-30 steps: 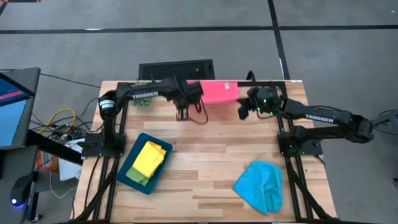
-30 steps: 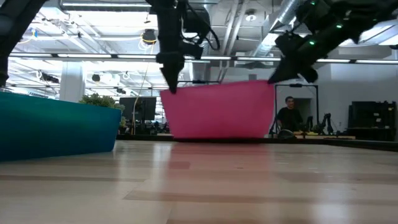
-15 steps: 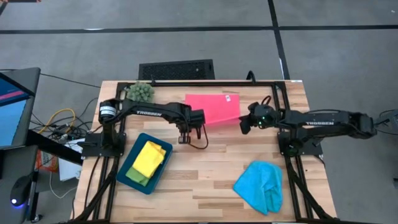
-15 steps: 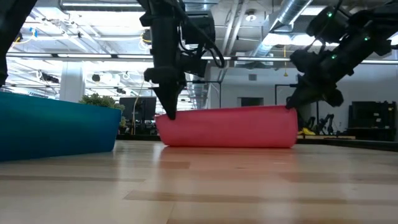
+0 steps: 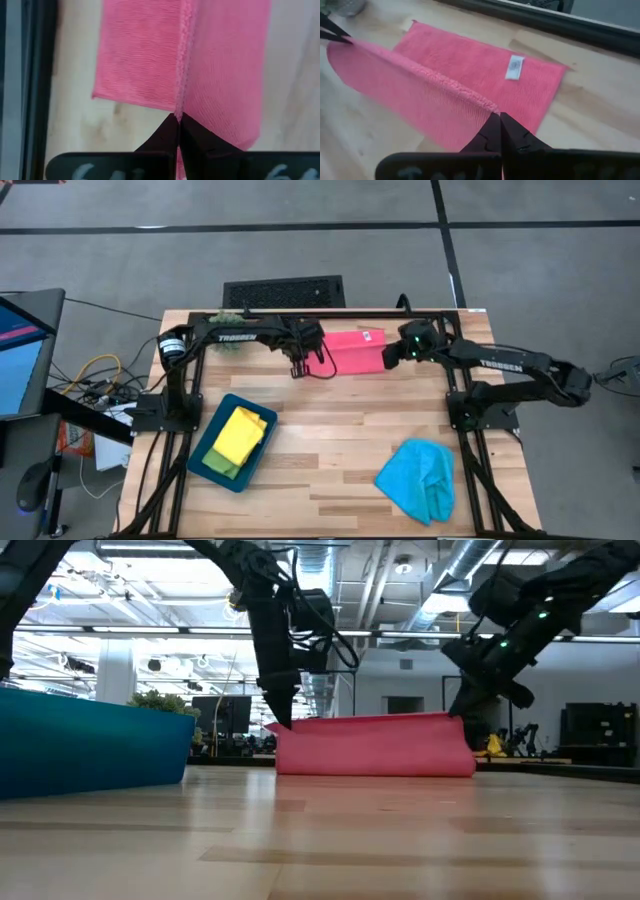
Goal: Fold microfiber towels
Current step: Fold the pink microfiber towel
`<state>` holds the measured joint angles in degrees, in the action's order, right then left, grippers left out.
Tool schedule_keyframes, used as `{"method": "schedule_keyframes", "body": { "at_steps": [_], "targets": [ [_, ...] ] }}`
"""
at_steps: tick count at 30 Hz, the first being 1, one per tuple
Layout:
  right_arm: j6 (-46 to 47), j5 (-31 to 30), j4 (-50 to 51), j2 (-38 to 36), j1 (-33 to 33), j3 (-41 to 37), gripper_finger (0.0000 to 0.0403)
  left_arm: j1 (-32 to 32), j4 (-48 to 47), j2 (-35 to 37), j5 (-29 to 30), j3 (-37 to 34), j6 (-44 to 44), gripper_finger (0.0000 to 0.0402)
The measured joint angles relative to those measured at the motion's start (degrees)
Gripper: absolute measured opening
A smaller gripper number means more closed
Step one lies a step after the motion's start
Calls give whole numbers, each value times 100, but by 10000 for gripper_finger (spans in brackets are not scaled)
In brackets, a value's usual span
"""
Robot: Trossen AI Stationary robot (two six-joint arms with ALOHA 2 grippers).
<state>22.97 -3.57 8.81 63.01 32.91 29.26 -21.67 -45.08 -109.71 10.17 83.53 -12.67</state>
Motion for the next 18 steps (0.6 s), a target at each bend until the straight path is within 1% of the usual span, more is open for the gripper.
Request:
{"method": "schedule_keyframes", "body": {
  "at_steps": [3, 6, 10, 14, 18],
  "targets": [
    [-148, 185, -163, 475, 178, 172, 7, -186, 196, 0, -82, -41, -4, 0],
    [-208, 207, -161, 920, 278, 300, 8, -314, 328, 0, -112, -52, -22, 0],
    [-206, 214, -159, 1287, 326, 337, 8, -442, 678, 0, -345, -52, -24, 0],
    [-204, 214, -161, 1258, 323, 337, 8, -485, 944, 0, -374, -52, -19, 0],
    [-200, 212, -139, 814, 323, 337, 8, -463, 955, 0, -380, -52, -31, 0]
  ]
}}
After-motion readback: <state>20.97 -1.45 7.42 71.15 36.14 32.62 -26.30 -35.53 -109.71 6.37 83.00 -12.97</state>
